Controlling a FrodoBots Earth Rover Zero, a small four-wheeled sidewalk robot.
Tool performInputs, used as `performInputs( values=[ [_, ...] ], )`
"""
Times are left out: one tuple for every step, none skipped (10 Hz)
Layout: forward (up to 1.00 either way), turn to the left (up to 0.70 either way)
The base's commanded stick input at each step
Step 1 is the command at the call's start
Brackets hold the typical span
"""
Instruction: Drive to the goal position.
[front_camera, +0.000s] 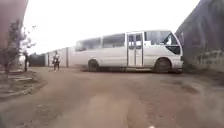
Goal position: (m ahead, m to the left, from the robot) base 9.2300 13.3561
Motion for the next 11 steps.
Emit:
performInputs(
  values=[
    [1.0, 0.18],
    [1.0, 0.0],
    [1.0, 0.0],
    [1.0, 0.0],
    [1.0, 0.03],
    [1.0, 0.2],
    [1.0, 0.27],
    [1.0, 0.27],
    [1.0, 0.27],
    [1.0, 0.15],
    [1.0, 0.0]
  ],
)
